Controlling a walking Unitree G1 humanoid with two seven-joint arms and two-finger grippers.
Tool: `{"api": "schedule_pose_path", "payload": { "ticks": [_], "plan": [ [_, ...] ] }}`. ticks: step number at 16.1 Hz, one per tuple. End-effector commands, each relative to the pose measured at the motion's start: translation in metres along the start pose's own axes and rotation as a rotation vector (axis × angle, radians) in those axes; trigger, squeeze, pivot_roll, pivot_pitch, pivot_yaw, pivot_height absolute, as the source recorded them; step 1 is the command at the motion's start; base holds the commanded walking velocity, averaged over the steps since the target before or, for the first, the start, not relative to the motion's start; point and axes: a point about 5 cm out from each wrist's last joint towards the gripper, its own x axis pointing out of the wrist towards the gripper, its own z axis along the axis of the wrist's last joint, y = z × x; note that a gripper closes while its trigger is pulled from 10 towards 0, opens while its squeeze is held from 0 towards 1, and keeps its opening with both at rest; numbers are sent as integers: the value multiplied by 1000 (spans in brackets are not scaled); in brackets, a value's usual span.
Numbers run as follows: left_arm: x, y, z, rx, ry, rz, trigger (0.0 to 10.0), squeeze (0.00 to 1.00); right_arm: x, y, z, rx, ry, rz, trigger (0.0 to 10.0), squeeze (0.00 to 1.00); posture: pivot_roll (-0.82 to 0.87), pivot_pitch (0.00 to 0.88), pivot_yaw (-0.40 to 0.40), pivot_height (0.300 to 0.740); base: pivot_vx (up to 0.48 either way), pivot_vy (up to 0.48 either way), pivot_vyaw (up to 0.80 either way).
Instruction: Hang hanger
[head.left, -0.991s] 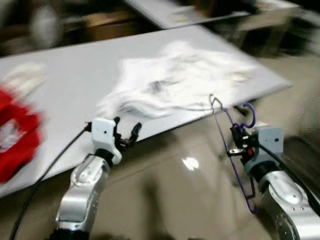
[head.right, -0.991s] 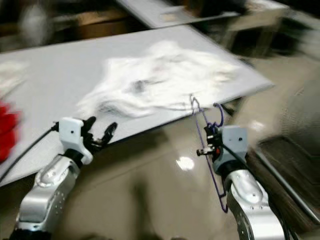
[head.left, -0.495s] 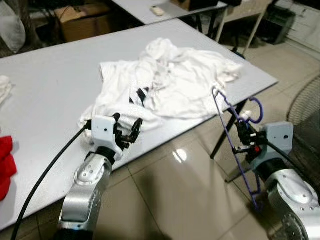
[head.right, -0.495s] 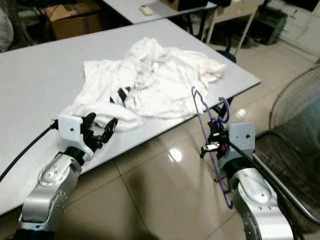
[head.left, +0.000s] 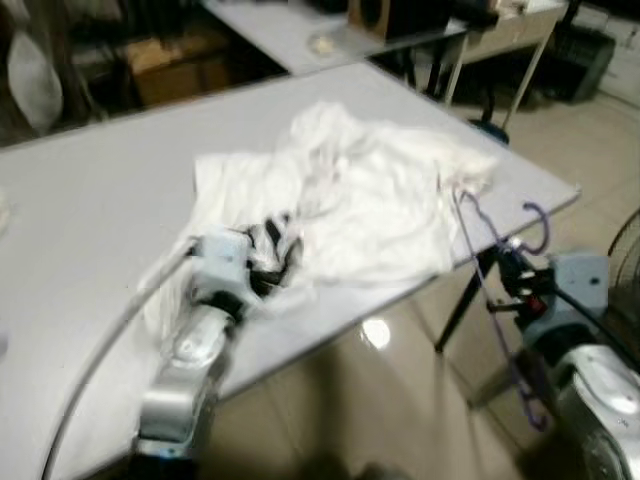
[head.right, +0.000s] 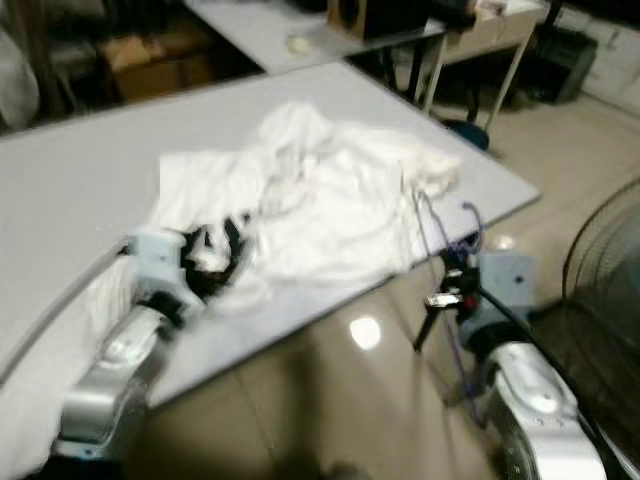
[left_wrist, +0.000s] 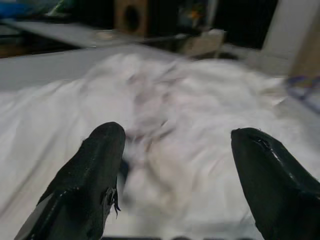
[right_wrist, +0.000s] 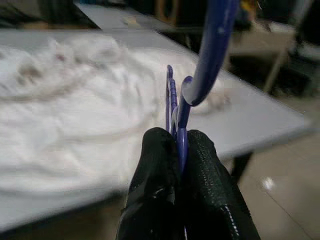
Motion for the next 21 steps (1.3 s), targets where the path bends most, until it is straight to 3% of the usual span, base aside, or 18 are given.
{"api": "schedule_pose_path", "payload": {
  "ticks": [1, 2, 3, 4, 6, 8, 9, 11, 13, 14, 15, 16, 17, 19, 21],
  "plan": [
    [-5, 10, 0, 5, 2, 23, 10000, 0, -1, 7, 5, 9, -25, 53, 10000, 0, -213, 48, -1, 740, 0, 0, 0],
    [-5, 11, -1, 31, 21, -6, 10000, 0, -5, 5, 0, -10, 15, 103, 10000, 0, -213, 43, 3, 740, 0, 0, 0],
    [-6, 12, -2, 40, 38, -49, 10000, 114, -10, 4, -6, -25, 55, 151, 10000, 0, -212, 38, 8, 740, 0, 0, 0],
    [-8, 13, 0, 41, 32, -117, 10000, 1000, -14, 2, -11, -34, 77, 182, 10000, 0, -210, 32, 13, 740, 0, 0, 0],
    [-13, 18, -3, 107, 137, -245, 10000, 1000, -22, -1, -18, -15, 116, 226, 10000, 0, -199, 14, 25, 740, 0, 0, 0],
    [-16, 19, -5, 120, 190, -319, 10000, 1000, -25, -2, -22, -11, 136, 256, 10000, 0, -193, 4, 33, 740, 0, 0, 0],
    [-17, 21, -7, 168, 244, -369, 10000, 39, -26, -3, -25, -27, 148, 279, 10000, 0, -189, 0, 44, 740, 0, 0, 0],
    [-11, 29, -17, 290, 351, -394, 10000, 0, -24, -5, -28, -54, 167, 287, 10000, 0, -190, 0, 56, 740, 0, 0, 0],
    [-4, 35, -20, 332, 375, -360, 9882, 0, -23, -4, -28, -45, 161, 287, 10000, 0, -194, 0, 66, 740, 0, 0, 0],
    [3, 39, -23, 382, 401, -347, 4039, 0, -23, -3, -29, -49, 158, 291, 10000, 0, -196, 0, 70, 740, 0, 0, 0],
    [6, 41, -23, 403, 403, -332, 3176, 0, -23, -2, -29, -52, 157, 292, 10000, 0, -199, 0, 72, 740, 0, 0, 0],
    [12, 42, -24, 448, 416, -357, 1490, 0, -24, 1, -30, -65, 157, 302, 10000, 0, -208, 0, 79, 740, 0, 0, 0],
    [12, 42, -24, 448, 416, -357, 1490, 0, -24, 1, -30, -65, 157, 302, 10000, 0, -208, 0, 79, 740, 0, 0, 0],
    [13, 43, -26, 498, 442, -395, 0, 0, -25, 1, -30, -68, 156, 301, 10000, 0, -212, 0, 82, 740, 0, 0, 0],
    [13, 44, -25, 509, 451, -445, 0, 0, -25, 1, -31, -74, 160, 298, 10000, 0, -211, 0, 81, 740, 0, 0, 0]
  ]
}}
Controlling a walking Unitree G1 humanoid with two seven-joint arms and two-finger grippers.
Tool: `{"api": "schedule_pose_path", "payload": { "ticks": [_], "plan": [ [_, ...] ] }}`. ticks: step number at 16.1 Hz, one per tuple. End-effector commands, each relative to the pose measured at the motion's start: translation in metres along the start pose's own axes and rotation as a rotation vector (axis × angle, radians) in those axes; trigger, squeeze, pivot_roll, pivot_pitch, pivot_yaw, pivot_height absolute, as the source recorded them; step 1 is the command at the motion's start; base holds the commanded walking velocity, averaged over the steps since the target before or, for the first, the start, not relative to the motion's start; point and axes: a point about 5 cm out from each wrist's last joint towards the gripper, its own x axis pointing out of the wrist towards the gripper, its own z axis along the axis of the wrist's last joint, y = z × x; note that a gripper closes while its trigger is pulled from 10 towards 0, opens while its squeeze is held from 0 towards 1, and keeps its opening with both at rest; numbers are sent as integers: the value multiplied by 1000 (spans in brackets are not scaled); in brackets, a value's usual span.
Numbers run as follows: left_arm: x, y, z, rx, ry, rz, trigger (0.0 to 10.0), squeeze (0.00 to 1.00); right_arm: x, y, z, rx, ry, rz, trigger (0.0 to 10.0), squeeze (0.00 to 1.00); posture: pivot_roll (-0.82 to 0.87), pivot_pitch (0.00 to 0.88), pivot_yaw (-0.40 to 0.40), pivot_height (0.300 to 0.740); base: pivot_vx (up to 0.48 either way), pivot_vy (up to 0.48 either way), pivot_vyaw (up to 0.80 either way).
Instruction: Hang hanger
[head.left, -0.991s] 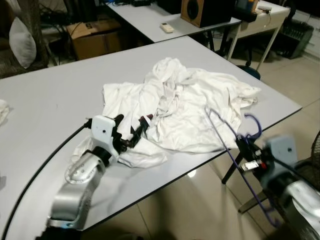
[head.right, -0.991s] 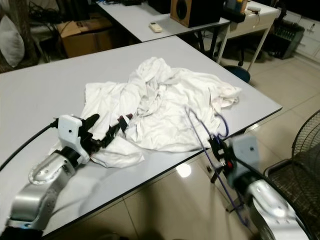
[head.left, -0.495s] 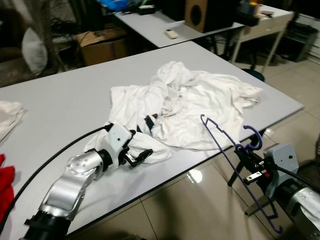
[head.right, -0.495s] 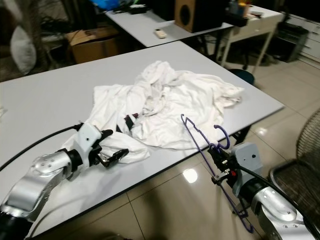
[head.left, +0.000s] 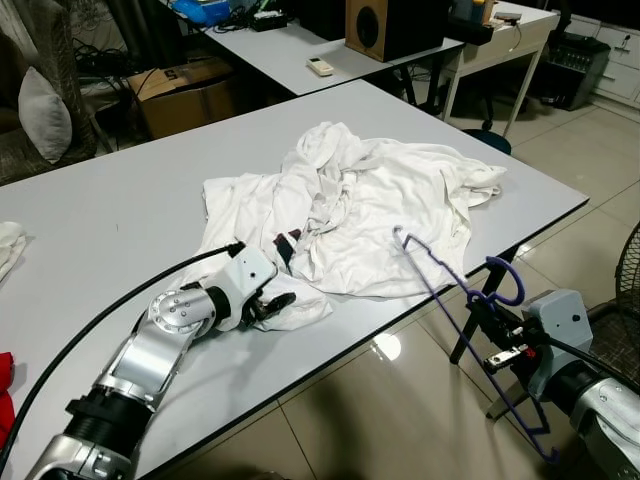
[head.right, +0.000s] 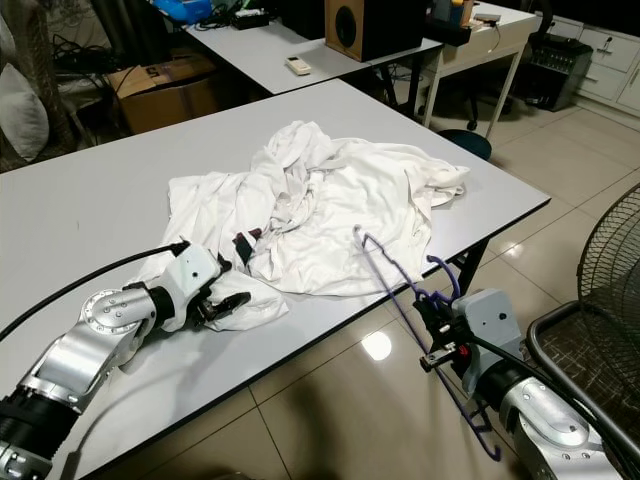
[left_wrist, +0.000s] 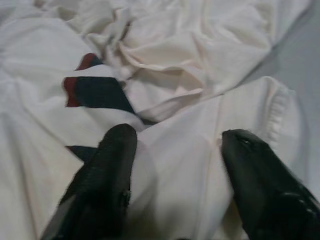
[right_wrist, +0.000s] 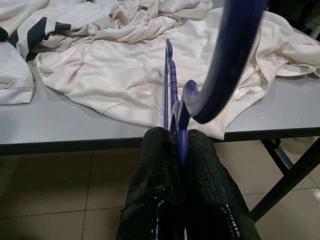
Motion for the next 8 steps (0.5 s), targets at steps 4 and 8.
{"api": "schedule_pose_path", "payload": {
  "ticks": [4, 8],
  "plan": [
    [-5, 2, 0, 58, 3, -61, 0, 0, 1, 2, -3, -14, 11, 13, 10000, 0, -201, 0, 76, 740, 0, 0, 0],
    [-6, 6, -4, 92, 32, -57, 0, 0, 5, 3, -3, -33, 15, 26, 10000, 0, -191, 0, 74, 740, 0, 0, 0]
  ]
}}
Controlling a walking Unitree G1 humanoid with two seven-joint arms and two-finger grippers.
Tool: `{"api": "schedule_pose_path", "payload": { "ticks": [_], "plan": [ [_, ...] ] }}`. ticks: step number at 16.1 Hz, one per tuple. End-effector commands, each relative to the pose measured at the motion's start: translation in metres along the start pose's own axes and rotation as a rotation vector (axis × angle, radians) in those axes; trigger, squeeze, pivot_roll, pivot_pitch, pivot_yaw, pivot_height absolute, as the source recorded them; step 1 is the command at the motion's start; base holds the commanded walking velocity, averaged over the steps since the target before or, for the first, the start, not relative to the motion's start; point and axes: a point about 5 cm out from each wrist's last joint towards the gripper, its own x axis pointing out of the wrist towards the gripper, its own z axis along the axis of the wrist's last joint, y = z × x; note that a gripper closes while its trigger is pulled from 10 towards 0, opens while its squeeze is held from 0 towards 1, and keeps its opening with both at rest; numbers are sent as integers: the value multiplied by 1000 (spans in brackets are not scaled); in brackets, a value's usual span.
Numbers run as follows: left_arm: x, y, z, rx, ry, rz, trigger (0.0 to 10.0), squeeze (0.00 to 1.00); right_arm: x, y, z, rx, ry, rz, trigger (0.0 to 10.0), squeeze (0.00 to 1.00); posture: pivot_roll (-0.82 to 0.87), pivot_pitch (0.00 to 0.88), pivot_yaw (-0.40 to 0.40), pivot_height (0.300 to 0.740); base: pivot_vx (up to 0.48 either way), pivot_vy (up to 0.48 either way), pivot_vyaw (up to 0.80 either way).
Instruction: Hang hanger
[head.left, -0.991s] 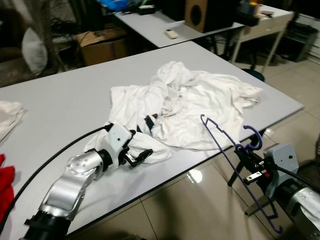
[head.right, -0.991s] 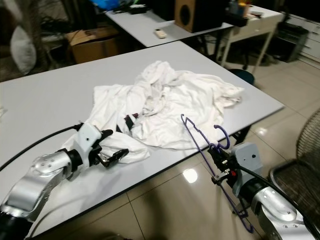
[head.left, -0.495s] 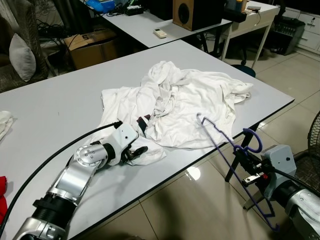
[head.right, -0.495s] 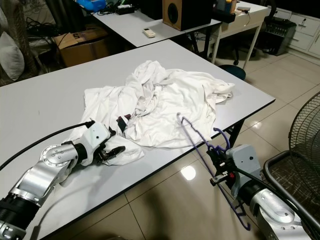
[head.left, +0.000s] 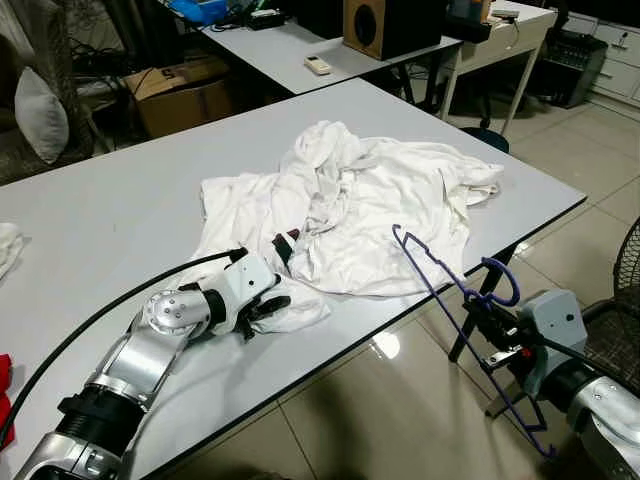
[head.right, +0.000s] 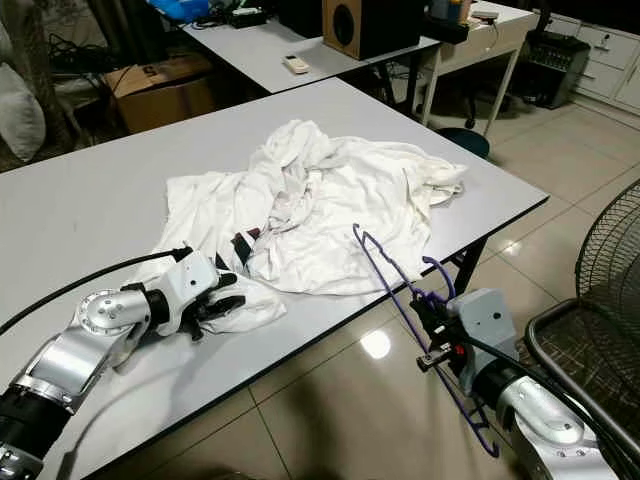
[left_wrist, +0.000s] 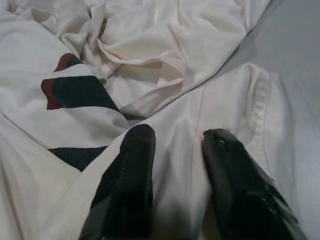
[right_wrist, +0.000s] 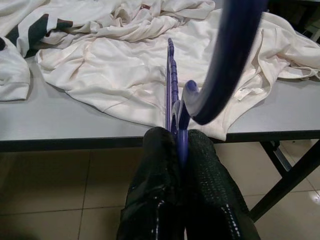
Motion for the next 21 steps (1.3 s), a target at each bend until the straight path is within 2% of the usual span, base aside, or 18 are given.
{"api": "schedule_pose_path", "payload": {
  "ticks": [1, 8, 11, 14, 16, 19, 20, 21],
  "plan": [
    [-2, 5, 0, 34, 22, -1, 0, 0, 2, 2, -3, -9, 17, 17, 10000, 0, -191, 0, 74, 740, 0, 0, 0],
    [1, 6, 2, 36, 14, -3, 0, 0, 3, 3, -6, -15, 15, 20, 10000, 0, -195, 0, 80, 740, 0, 0, 0],
    [0, 11, 9, -24, -55, 24, 0, 0, 3, 2, -5, -6, 0, 3, 10000, 0, -197, 0, 81, 740, 0, 0, 0],
    [-3, 33, 47, -212, -314, 115, 0, 0, 4, -1, -3, 2, -18, -11, 10000, 0, -194, 0, 80, 740, 0, 0, 0],
    [-10, 45, 70, -241, -446, 155, 0, 0, 4, -2, -2, 4, -22, -12, 10000, 0, -193, 0, 79, 740, 0, 0, 0],
    [-36, 87, 140, -299, -817, 270, 0, 0, 8, -4, 3, 7, -57, -24, 10000, 0, -187, 0, 77, 740, 0, 0, 0],
    [-46, 96, 156, -319, -923, 306, 0, 0, 9, -5, 6, 13, -71, -32, 10000, 0, -184, 0, 78, 740, 0, 0, 0],
    [-74, 115, 186, -448, -1195, 358, 0, 0, 10, -8, 10, 33, -105, -58, 10000, 0, -184, 0, 78, 740, 0, 0, 0]
  ]
}}
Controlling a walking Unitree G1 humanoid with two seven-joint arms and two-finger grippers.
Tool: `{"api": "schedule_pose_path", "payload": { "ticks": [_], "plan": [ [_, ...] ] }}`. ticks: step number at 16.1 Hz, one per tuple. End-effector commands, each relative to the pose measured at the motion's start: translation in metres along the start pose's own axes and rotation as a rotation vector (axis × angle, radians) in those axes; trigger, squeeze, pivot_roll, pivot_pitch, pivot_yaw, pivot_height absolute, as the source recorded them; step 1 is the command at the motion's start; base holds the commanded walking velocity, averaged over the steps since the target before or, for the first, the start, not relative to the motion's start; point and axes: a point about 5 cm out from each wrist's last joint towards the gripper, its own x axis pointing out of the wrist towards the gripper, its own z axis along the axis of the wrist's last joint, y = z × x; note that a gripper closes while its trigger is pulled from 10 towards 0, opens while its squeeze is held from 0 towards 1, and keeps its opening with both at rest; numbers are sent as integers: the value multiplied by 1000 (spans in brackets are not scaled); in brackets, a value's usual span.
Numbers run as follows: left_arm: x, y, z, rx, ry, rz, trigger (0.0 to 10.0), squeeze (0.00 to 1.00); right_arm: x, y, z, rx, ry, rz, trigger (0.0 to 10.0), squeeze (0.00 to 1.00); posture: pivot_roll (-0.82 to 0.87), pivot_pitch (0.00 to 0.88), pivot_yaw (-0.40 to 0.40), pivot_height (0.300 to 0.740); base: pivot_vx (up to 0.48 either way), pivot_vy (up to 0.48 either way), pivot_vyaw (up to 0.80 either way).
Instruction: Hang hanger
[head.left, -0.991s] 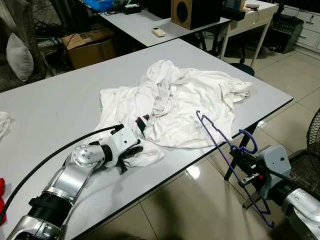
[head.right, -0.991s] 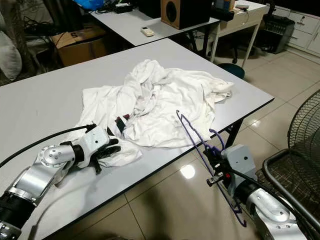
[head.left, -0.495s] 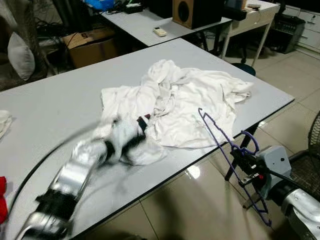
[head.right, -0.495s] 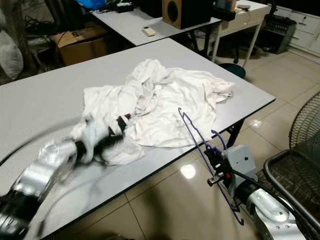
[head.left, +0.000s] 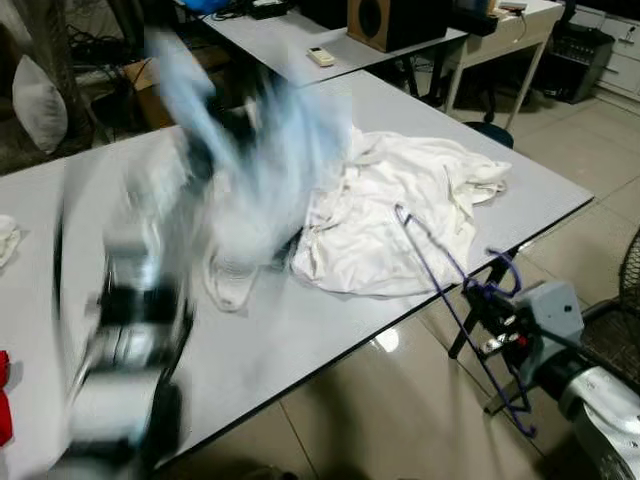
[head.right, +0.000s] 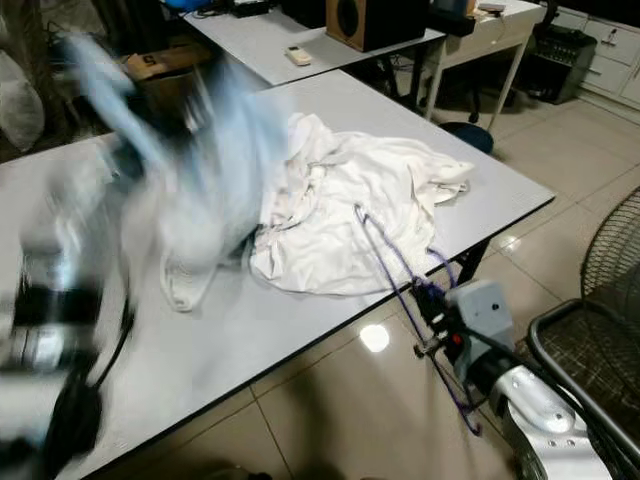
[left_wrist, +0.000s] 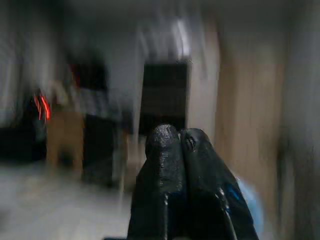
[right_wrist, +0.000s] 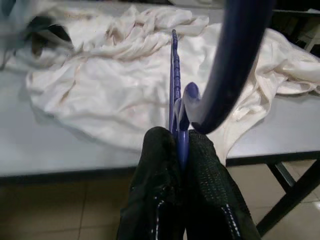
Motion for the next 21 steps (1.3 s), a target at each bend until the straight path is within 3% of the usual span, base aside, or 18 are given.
{"api": "schedule_pose_path", "payload": {
  "ticks": [1, 2, 3, 4, 5, 6, 8, 11, 14, 17, 21],
  "plan": [
    [2, 11, 30, -111, -187, 70, 0, 0, 0, -6, 6, 12, -41, -38, 10000, 0, -182, 0, 84, 740, 0, 0, 0],
    [-1, 16, 25, -43, -87, 64, 0, 0, 1, -7, 6, 12, -45, -50, 10000, 0, -178, 0, 85, 740, 0, 0, 0],
    [-15, 19, -9, 194, 221, 15, 0, 0, 1, -7, 5, 11, -43, -51, 10000, 0, -174, 0, 86, 740, 0, 0, 0],
    [-34, 21, -39, 317, 432, -25, 0, 0, 1, -6, 4, 11, -43, -50, 10000, 0, -174, 0, 86, 740, 0, 0, 0],
    [-47, 19, -54, 293, 508, -20, 0, 0, 2, -6, 4, 12, -44, -52, 10000, 0, -175, 0, 87, 740, 0, 0, 0],
    [-58, 19, -64, 330, 582, -24, 0, 0, 3, -5, 4, 18, -46, -51, 10000, 0, -175, 0, 87, 740, 0, 0, 0],
    [-67, 21, -70, 377, 643, -23, 0, 0, 4, 0, 4, 26, -46, -14, 10000, 0, -167, 0, 81, 740, 0, 0, 0],
    [-63, 20, -65, 394, 639, -35, 0, 0, 4, 14, 6, 22, -56, 120, 10000, 0, -153, 0, 70, 740, 0, 0, 0],
    [-68, 18, -70, 426, 713, -82, 0, 0, 6, 18, 8, 31, -66, 155, 10000, 0, -151, 0, 68, 740, 0, 0, 0],
    [-56, 5, -60, 263, 601, -99, 0, 0, 6, 33, 19, 17, -116, 294, 10000, 0, -157, 0, 78, 740, 0, 0, 0],
    [-50, 0, -52, 198, 547, -101, 0, 0, 18, 41, 26, -88, -143, 342, 10000, 0, -153, 0, 77, 740, 0, 0, 0]
  ]
}}
